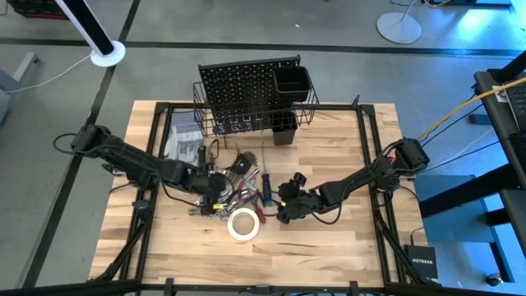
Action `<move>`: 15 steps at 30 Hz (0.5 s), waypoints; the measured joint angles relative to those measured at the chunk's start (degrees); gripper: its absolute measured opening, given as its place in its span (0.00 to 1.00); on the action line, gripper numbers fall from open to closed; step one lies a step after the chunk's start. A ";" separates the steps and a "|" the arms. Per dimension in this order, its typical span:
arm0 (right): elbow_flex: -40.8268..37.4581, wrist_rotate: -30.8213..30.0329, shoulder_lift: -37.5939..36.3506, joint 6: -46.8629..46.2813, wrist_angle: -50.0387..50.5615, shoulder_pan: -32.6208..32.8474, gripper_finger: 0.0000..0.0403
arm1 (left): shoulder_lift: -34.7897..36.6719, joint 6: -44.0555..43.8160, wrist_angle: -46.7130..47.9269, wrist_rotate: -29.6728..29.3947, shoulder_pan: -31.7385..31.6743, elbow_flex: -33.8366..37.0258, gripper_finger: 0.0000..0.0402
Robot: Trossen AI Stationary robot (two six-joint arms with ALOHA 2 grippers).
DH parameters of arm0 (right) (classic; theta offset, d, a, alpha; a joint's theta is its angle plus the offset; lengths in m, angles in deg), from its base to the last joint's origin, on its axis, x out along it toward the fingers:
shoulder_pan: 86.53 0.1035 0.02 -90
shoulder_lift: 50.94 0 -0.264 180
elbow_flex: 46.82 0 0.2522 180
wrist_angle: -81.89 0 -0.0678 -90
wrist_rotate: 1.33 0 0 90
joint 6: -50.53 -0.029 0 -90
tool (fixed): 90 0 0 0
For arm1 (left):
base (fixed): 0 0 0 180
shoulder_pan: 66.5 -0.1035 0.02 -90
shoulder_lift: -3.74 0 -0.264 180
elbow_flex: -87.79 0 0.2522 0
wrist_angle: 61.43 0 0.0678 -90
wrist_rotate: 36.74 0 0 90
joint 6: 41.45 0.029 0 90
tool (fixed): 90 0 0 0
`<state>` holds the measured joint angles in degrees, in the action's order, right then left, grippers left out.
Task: Hang tools onto peg board
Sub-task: Put the hammer into the wire basket on the pegboard
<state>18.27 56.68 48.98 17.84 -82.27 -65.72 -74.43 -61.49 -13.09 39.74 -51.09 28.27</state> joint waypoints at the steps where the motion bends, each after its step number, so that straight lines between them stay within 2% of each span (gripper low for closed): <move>1: 0.00 0.00 0.00 0.00 0.02 -0.03 0.65 | 0.07 -0.89 1.58 1.03 0.10 -0.08 0.44; 9: 0.00 0.03 0.04 0.00 -0.04 0.28 0.65 | 0.10 -7.24 11.55 3.12 0.54 -0.04 0.44; 15: -0.20 -0.41 0.04 0.18 0.01 0.23 0.65 | 0.13 -2.66 15.06 3.17 1.95 0.07 0.44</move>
<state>18.07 56.27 49.02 18.02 -82.26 -65.49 -74.30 -64.15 1.97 42.92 -49.14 28.34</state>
